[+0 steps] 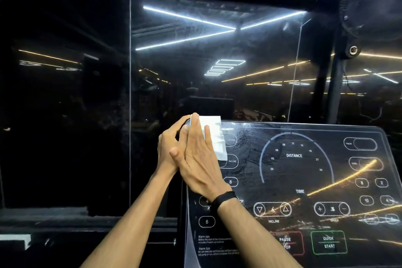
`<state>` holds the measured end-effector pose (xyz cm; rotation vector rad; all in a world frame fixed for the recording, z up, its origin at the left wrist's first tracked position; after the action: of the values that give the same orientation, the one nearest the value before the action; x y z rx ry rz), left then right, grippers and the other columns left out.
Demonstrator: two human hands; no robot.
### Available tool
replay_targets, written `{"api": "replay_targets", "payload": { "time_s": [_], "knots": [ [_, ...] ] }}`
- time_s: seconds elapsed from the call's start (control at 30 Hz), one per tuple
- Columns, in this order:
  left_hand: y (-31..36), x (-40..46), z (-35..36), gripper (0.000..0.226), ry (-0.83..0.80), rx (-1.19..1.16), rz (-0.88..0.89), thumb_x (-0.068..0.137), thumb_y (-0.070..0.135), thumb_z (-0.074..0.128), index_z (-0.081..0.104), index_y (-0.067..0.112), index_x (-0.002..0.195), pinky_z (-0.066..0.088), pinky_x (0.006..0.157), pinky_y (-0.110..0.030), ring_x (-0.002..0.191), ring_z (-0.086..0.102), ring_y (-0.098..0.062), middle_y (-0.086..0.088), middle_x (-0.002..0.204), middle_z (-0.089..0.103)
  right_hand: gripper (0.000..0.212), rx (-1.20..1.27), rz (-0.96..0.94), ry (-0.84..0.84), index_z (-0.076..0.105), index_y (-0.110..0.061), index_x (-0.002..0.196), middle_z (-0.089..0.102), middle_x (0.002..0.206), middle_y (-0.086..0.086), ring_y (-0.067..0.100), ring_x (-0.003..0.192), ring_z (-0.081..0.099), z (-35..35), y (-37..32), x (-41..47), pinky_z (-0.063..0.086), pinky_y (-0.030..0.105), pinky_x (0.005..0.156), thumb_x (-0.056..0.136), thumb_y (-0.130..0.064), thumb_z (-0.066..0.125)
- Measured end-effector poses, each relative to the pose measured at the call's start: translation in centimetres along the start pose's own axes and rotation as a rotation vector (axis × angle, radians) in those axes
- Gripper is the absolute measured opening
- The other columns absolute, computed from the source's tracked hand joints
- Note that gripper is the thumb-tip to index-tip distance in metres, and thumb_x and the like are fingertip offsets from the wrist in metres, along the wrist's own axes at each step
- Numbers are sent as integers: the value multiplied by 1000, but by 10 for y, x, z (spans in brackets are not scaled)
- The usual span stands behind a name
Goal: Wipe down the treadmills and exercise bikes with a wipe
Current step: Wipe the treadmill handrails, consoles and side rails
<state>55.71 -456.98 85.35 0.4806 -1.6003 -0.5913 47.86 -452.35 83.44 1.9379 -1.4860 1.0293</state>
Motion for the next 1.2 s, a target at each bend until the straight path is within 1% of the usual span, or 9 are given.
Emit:
{"api": "replay_targets", "payload": {
  "time_s": [0.07, 0.33, 0.63, 0.77, 0.87, 0.93, 1.0, 1.1, 1.2],
  "knots": [
    [-1, 2, 0, 24, 20, 30, -13, 102, 31, 50, 68, 47, 100, 47, 79, -12, 85, 63, 8, 30, 87, 67, 97, -26, -8, 3, -4, -1, 157, -16, 166, 12, 13, 153, -17, -1, 2, -1, -5, 43, 125, 92, -73, 0],
    [-12, 13, 0, 31, 63, 85, -74, 98, 20, 55, 68, 30, 125, 50, 102, -35, 115, 63, -5, 11, 121, 70, 99, -120, 17, 12, -10, -3, 157, -14, 167, 9, 16, 154, -12, -19, 31, -18, -2, 44, 126, 92, -76, 7],
    [-7, 9, 7, 31, 130, 89, -126, 99, 23, 51, 69, 33, 123, 51, 97, -33, 111, 64, -9, 11, 119, 71, 94, -202, 88, -13, -15, -8, 157, -16, 167, 6, 14, 153, -15, -57, 82, -41, -2, 44, 125, 94, -75, 7],
    [-2, 4, 10, 34, 185, 218, -120, 98, 30, 46, 67, 37, 123, 53, 88, -45, 84, 68, -23, 1, 88, 75, 93, -208, 106, -10, -14, -9, 157, -13, 167, 5, 13, 153, -15, -67, 99, -48, -5, 43, 125, 95, -73, 10],
    [8, 1, 14, 34, 251, 384, -94, 100, 22, 48, 66, 31, 127, 43, 102, -45, 96, 65, -29, -6, 94, 76, 90, -226, 128, -14, -15, -11, 157, -12, 167, 2, 12, 153, -15, -71, 107, -52, -8, 44, 125, 96, -72, 12],
    [15, -1, 19, 35, 286, 508, -11, 99, 14, 50, 65, 22, 130, 33, 106, -36, 115, 61, -26, -8, 118, 72, 88, -238, 140, -13, -16, -13, 157, -12, 167, 1, 11, 153, -15, -74, 111, -55, -10, 44, 124, 97, -70, 12],
    [23, -4, 27, 42, 255, 619, 161, 96, 3, 51, 62, 15, 134, 29, 109, -39, 129, 55, -24, -4, 138, 61, 86, -238, 151, -13, -16, -15, 158, -11, 168, -1, 10, 152, -16, -76, 113, -56, -12, 43, 124, 98, -69, 14],
    [33, -7, 44, 52, 178, 775, 369, 88, -1, 51, 55, 9, 139, 26, 115, -53, 136, 48, -30, -7, 146, 53, 85, -231, 160, -16, -16, -16, 158, -11, 168, -3, 9, 152, -17, -79, 115, -58, -16, 39, 123, 97, -70, 12],
    [49, -10, 64, 48, 67, 849, 453, 93, 10, 50, 52, 7, 141, 19, 120, -53, 140, 43, -29, -11, 149, 49, 88, -215, 169, -26, -17, -16, 157, -14, 167, -3, 8, 151, -19, -83, 119, -59, -18, 37, 122, 94, -74, 4]
  ]
}}
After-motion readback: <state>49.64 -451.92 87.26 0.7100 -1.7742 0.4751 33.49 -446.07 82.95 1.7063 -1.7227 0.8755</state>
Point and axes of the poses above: each hand's wrist, its own x-axis towards the middle knuckle, its own z-axis out of the palm, y = z × x, the point moved 1 cm from there along x, towards the middle knuckle
